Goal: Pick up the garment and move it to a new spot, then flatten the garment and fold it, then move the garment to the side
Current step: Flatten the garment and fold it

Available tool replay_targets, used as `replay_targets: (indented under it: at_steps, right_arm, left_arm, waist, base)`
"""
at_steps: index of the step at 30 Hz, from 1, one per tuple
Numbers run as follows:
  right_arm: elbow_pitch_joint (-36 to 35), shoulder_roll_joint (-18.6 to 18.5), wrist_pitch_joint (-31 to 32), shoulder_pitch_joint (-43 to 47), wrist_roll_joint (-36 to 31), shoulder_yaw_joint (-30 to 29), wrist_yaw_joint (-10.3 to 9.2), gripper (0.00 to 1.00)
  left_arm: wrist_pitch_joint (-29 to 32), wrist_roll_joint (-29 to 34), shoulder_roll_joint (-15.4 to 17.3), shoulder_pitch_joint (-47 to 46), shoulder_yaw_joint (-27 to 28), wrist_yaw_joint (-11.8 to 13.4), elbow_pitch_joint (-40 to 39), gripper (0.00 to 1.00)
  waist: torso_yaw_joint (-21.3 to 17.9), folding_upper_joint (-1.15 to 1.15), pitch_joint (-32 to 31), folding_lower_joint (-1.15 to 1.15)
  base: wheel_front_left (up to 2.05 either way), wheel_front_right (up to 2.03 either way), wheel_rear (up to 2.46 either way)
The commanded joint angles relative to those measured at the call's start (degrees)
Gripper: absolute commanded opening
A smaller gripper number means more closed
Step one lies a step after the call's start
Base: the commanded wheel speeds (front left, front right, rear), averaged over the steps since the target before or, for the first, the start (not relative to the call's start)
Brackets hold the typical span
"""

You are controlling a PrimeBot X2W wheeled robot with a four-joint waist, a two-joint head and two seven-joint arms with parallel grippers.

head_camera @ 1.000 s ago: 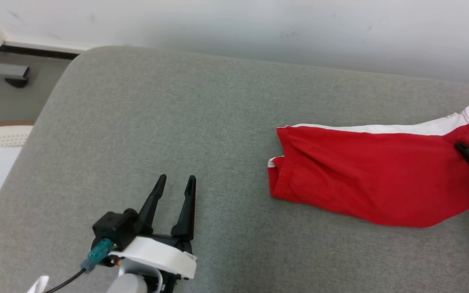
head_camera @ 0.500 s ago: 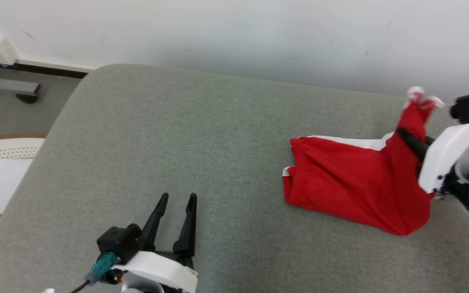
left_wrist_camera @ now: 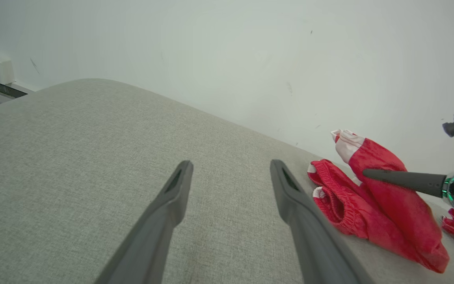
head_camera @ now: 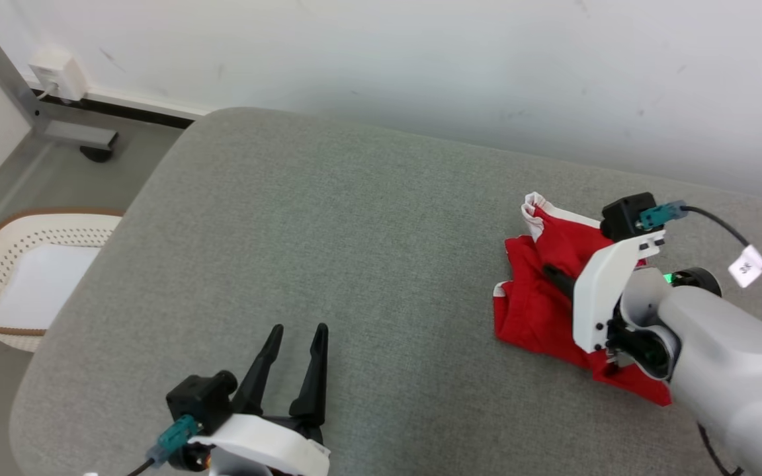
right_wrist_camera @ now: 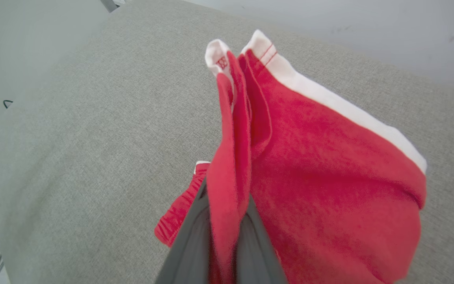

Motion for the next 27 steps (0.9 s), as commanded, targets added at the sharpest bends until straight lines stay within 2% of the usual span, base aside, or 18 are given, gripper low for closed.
replay_targets:
  at_steps: [1, 2, 5, 10, 18, 22, 27]
  right_arm:
    - [0.93, 0.57, -0.50, 0.58, -0.30, 0.03, 0.00, 0.64]
    - [1.62, 1.94, -0.85, 0.69, -0.40, 0.03, 0.01, 1.00]
    - [2.60, 4.54, -2.15, 0.65, -0.53, 0.00, 0.01, 1.00]
    - [-1.74, 4.85, -6.24, 0.55, 0.60, -0.95, 0.01, 1.00]
    - [-10.38, -1.24, -20.22, -0.26, -1.07, -4.30, 0.01, 1.00]
    - [-9.92, -4.53, -24.88, 1.44, -3.38, -5.15, 0.00, 1.00]
    - [-7.29, -6.86, -26.64, 5.02, -6.00, -8.22, 0.01, 1.00]
  left_arm:
    - [0.03, -0.38, 0.18, 0.42, -0.06, 0.14, -0.02, 1.00]
    - [0.03, -0.40, 0.19, 0.36, -0.12, 0.22, -0.06, 1.00]
    - [0.03, -0.36, 0.18, 0.07, -0.27, 0.27, -0.06, 1.00]
    - [0.03, 0.33, 0.18, -0.02, 0.68, 0.52, -0.30, 1.00]
    - [0.03, 1.92, 0.19, 1.43, 3.26, 0.16, -0.85, 1.00]
    - [0.03, 2.65, 0.19, 2.13, 4.55, -0.02, -1.57, 1.00]
    - [0.03, 3.01, 0.19, 2.80, 5.09, -0.12, -2.38, 1.00]
  waist:
    - [-0.13, 0.00, -0.02, 0.00]
    - [-0.36, 0.00, -0.03, 0.00]
    - [-1.34, 0.00, 0.01, 0.00]
    - [-3.63, 0.00, -0.15, 0.00]
    - [-8.70, 0.00, -1.68, 0.00]
    - [-11.13, 0.00, -2.77, 0.00]
    - [-12.82, 0.00, -3.66, 0.00]
  base:
    - [0.00, 0.00, 0.00]
    - [0.00, 0.00, 0.00]
    - [0.00, 0.00, 0.00]
    - [0.00, 0.00, 0.00]
    - [0.00, 0.00, 0.00]
    - [0.00, 0.00, 0.00]
    - [0.00, 0.00, 0.00]
